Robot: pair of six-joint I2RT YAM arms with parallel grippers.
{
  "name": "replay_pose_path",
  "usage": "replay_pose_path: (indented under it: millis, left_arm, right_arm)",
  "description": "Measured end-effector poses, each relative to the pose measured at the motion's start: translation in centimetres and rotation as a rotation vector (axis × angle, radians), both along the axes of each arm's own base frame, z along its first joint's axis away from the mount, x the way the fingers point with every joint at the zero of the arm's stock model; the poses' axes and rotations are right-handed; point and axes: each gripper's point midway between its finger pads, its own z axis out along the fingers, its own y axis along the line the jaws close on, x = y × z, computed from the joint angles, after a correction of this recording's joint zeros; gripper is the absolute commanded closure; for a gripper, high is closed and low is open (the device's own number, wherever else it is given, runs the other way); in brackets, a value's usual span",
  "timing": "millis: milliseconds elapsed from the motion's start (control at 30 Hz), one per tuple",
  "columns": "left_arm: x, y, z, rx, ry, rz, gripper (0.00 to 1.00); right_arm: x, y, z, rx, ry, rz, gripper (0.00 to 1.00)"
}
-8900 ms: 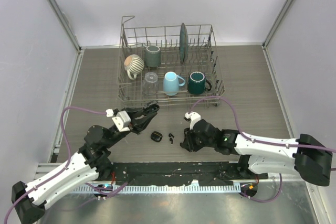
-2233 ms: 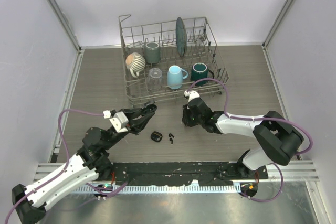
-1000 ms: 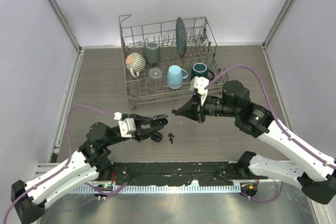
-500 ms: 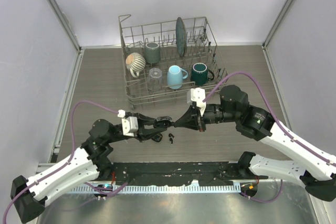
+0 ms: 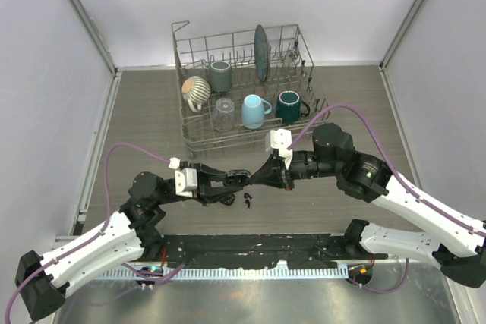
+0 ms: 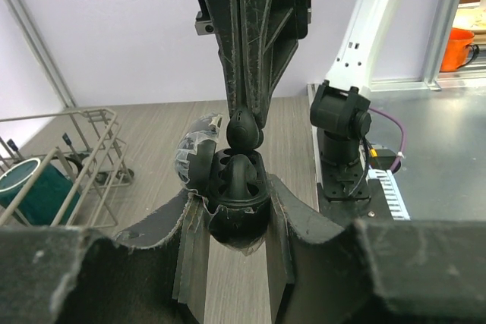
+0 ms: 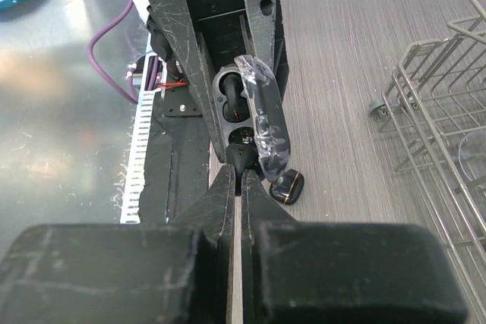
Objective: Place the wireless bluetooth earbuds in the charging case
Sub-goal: Place the earbud in the charging case.
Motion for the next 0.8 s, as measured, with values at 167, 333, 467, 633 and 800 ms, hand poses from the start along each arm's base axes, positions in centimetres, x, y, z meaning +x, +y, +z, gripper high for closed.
replay_pose_path:
  millis: [167, 333, 467, 633, 800]
  left_arm:
    - [-0.1, -0.3, -0.6, 0.018, 0.019, -0.022, 1.00]
    - [-0.3, -0.5, -0.8, 0.025, 0.025, -0.037, 1.00]
    - [-0.3, -0.5, -0.9, 0.026, 0.025, -0.040, 1.00]
    - [-0.2, -0.5, -0.9, 0.027, 0.028, -0.036, 1.00]
    - [-0.3, -0.3, -0.6, 0.019, 0.021, -0.033, 1.00]
  right_arm:
    - [0.0, 0.3, -0.2, -0.007, -0.013, 0.005, 0.99]
    - [0.1, 0.4, -0.5, -0.017, -0.023, 0.011, 0.99]
    - [0.1, 0.5, -1.1, -0.040, -0.024, 0.012, 0.99]
    - [0.1, 0.6, -1.3, -0.065, -0.042, 0.007, 0.99]
    - [0.2, 0.7, -1.2, -0.073, -0.064, 0.000, 0.99]
